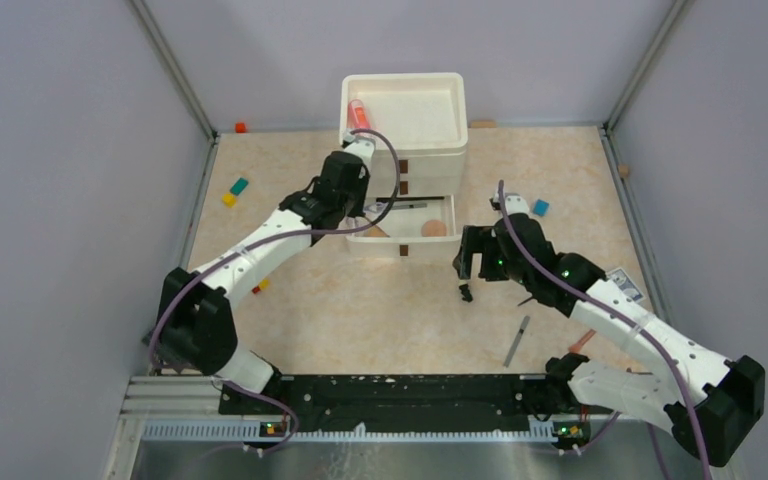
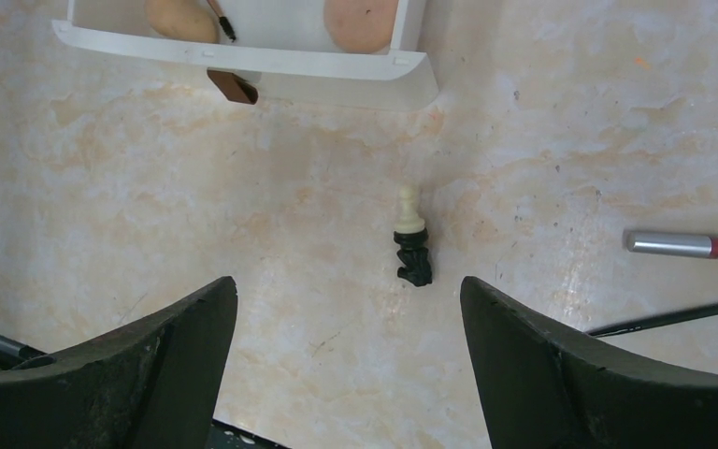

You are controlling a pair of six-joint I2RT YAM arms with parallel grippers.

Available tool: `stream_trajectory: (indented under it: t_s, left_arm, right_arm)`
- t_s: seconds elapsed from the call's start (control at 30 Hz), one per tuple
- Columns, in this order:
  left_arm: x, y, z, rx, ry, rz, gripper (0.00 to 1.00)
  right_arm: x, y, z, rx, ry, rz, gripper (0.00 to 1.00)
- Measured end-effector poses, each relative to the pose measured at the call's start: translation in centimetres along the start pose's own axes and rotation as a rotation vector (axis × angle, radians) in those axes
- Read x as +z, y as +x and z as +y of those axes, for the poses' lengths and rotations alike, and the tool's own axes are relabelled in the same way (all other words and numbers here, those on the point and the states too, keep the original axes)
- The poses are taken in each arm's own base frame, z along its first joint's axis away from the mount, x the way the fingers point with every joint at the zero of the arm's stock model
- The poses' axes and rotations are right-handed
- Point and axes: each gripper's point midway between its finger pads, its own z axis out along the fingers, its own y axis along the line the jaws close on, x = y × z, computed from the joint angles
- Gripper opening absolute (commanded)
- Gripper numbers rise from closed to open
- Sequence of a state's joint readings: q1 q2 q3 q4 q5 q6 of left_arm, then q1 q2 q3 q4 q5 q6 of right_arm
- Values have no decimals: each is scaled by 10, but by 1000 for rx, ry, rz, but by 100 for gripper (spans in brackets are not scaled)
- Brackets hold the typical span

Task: Organize the makeup
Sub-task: Place the makeup tool in the drawer.

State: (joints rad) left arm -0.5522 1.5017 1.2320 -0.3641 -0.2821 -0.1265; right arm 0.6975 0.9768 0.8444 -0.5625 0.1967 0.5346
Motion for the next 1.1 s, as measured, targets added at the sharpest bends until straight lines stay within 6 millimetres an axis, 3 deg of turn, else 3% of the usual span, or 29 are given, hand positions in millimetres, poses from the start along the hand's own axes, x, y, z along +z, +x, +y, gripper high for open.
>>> stream_trajectory:
  t_s: [0.2,0.43,0.67,0.93,1.0,1.07,1.1]
  left_arm:
    - [33,0,-30,133,105,-21,19]
    - [64,0,-45,245,151,-23,53]
    - [60,-18,-57,266,173,-69,58]
    - [50,-12,-91,294,235,-73,70]
    - [47,-10,-97,291,246,-70,78]
    - [46,-8,-102,288,256,-64,95]
    - [45,-8,-102,286,256,-62,98]
  right_arm:
    - [-3,-1,0,2,-4,-7,87]
    - [-9,-5,1,6,-15,-27,87]
    - [-8,-2,-2,4,-4,-23,87]
    - [1,4,-20,25,101,11,94]
    - [4,6,-27,42,139,43,95]
    - [7,1,-33,64,165,69,95]
    - [9,-2,-35,73,172,73,95]
